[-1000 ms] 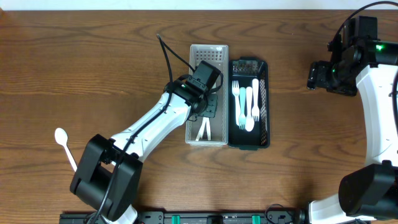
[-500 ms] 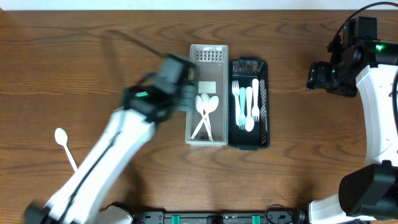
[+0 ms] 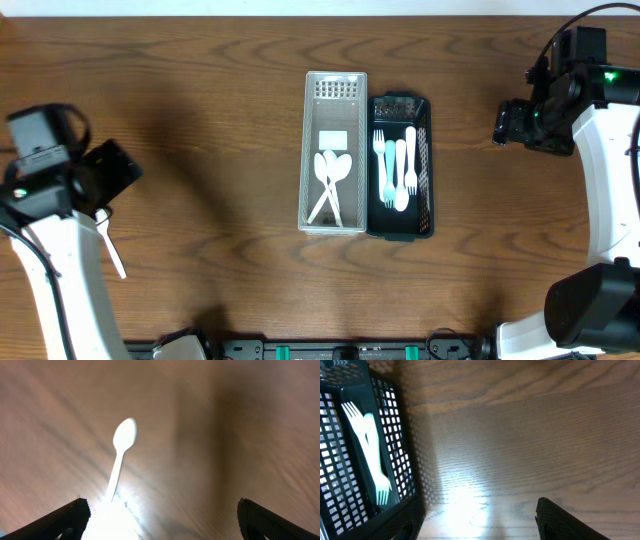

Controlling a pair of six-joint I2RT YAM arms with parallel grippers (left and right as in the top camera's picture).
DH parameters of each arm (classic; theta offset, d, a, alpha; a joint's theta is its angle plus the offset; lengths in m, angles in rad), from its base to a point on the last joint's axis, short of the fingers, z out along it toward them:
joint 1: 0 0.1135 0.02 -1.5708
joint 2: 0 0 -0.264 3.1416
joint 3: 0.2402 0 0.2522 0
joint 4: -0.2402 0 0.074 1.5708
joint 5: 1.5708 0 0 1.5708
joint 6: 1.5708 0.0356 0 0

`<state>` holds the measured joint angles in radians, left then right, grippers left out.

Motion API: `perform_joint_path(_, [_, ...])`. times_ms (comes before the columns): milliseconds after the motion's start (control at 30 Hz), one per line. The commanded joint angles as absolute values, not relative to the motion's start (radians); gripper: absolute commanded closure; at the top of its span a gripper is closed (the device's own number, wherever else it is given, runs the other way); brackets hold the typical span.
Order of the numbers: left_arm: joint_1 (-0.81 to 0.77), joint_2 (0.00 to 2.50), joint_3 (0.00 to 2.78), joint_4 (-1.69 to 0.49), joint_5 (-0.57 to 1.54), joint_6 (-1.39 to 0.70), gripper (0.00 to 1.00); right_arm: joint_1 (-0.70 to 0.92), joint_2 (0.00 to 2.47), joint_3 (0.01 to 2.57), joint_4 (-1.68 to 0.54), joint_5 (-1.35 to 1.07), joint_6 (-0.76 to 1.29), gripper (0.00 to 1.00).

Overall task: Pack container
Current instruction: 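Move the left gripper to the last white spoon and grasp it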

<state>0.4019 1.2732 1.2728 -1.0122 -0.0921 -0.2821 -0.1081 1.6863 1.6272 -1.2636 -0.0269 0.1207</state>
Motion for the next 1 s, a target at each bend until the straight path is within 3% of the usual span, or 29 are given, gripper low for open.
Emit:
perform_joint_path(0, [0.501,1.35,1.218,-0.996,-0.036,-0.313,0.03,-0.111,1.684,1.623,-1.265,-0.03,0.11,0.25])
perform_joint_path(500, [0.64,1.694,1.182,-0.899,-0.033,-0.297,0.02,-0.111,1.684,1.623,-1.271,-0.031,0.11,0.25])
perform_joint_path(967, [0.647,1.866,1.182,-0.805,0.072,-0.091,0.02,-0.111,1.684,1.623,-1.264,-0.031,0.11,0.25])
